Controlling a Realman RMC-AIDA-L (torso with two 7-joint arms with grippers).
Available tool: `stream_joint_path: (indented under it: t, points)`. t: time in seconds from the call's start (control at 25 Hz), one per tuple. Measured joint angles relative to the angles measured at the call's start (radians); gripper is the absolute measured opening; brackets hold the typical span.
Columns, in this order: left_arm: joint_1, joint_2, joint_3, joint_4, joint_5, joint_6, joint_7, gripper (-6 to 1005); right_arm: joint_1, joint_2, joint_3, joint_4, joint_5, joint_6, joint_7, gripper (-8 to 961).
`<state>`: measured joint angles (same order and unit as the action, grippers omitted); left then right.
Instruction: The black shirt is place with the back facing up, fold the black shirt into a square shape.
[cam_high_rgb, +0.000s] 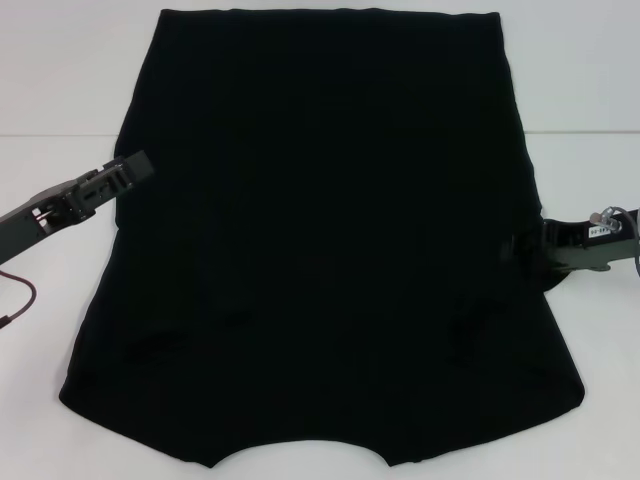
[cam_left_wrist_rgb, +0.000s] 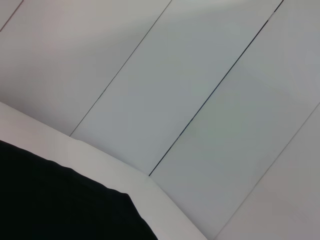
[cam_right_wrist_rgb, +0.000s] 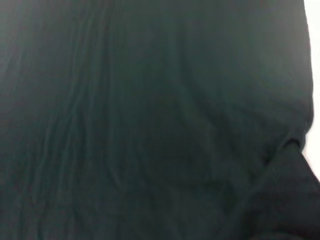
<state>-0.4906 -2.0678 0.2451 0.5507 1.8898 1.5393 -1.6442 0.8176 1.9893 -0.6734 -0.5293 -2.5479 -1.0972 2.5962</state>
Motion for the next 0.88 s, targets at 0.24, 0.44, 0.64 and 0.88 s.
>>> stream_joint_path:
  t: [0.24, 0.44, 0.64, 0.88]
  points:
    - [0.001, 0.0, -0.002, 0.0, 0.0, -0.001, 0.0, 576, 0.003, 0.0, -0.001, 0.002, -0.004, -0.007, -0.001, 505]
    - [0.001, 0.0, -0.001, 0.0, 0.0, -0.001, 0.0, 576, -0.012, -0.007, -0.01, 0.001, -0.005, -0.015, 0.006, 492]
    - [0.001, 0.0, -0.001, 0.0, 0.0, -0.001, 0.001, 576, -0.023, -0.009, -0.011, 0.004, -0.007, -0.006, 0.008, 479]
    - [0.002, -0.001, -0.001, 0.0, 0.0, 0.005, 0.002, 577, -0.028, -0.009, -0.011, 0.005, -0.01, 0.044, 0.007, 471]
